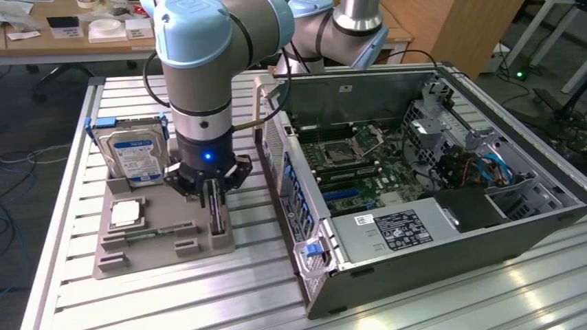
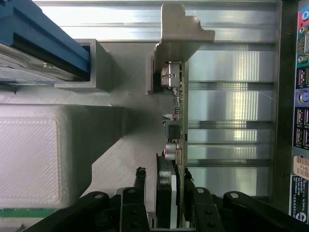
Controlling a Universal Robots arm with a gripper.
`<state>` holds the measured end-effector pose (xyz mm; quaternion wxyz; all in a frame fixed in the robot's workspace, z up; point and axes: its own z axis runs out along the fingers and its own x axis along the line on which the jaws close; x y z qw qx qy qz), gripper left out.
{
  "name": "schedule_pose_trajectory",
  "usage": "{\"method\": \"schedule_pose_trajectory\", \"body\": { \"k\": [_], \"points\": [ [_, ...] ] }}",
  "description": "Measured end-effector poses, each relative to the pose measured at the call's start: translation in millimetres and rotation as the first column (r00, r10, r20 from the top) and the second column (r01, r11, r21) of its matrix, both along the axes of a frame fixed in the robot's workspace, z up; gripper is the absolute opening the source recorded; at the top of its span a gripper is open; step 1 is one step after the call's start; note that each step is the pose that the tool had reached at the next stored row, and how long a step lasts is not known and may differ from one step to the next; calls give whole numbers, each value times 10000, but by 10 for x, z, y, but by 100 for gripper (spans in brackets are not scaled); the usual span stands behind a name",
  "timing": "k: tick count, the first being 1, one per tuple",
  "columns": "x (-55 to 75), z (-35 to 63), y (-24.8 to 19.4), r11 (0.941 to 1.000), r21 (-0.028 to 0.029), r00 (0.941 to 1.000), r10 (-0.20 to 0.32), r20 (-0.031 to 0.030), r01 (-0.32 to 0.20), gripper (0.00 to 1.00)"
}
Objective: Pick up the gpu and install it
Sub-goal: 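Pick up the gpu and move the gpu toward the slot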
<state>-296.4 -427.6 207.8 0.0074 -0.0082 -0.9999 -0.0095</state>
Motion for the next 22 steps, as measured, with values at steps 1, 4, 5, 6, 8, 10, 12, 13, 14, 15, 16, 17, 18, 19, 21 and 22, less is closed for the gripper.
{"method": "schedule_pose_trajectory", "body": {
  "k": [1, 4, 5, 6, 8, 10, 12, 13, 14, 15, 16, 17, 18, 19, 21, 22],
  "points": [
    [1, 0, 0, 10000, 0, 10000, 1, 0, -1, 40],
    [10, -1, 0, 10000, 0, 10000, 3, 0, -3, 39],
    [9, 0, 0, 10000, -1, 10000, 2, -1, -2, 39],
    [9, 0, 0, 10000, -1, 10000, 1, -1, -1, 32],
    [9, -1, 0, 10000, 0, 10000, 1, -1, -1, 32],
    [9, 0, 0, 10000, -1, 10000, 1, -2, -1, 32],
    [10, -1, 0, 10000, -3, 10000, 0, 0, 0, 30],
    [10, 0, 0, 10000, -3, 10000, 0, -1, 0, 30],
    [10, -1, 0, 10000, -4, 10000, 0, -1, 0, 28],
    [10, -1, 0, 10000, -6, 10000, 1, -1, -1, 28],
    [10, -1, 0, 10000, -8, 10000, 1, -1, -1, 28],
    [11, -1, 0, 10000, -11, 10000, 1, -1, -1, 28],
    [11, -1, -1, 10000, -13, 10000, 2, -1, -2, 28],
    [11, -1, -1, 10000, -16, 10000, 2, -1, -2, 28],
    [11, -1, -1, 10000, -17, 10000, 2, -1, -2, 28],
    [11, -1, 0, 10000, -17, 10000, 2, -1, -2, 28]
  ]
}}
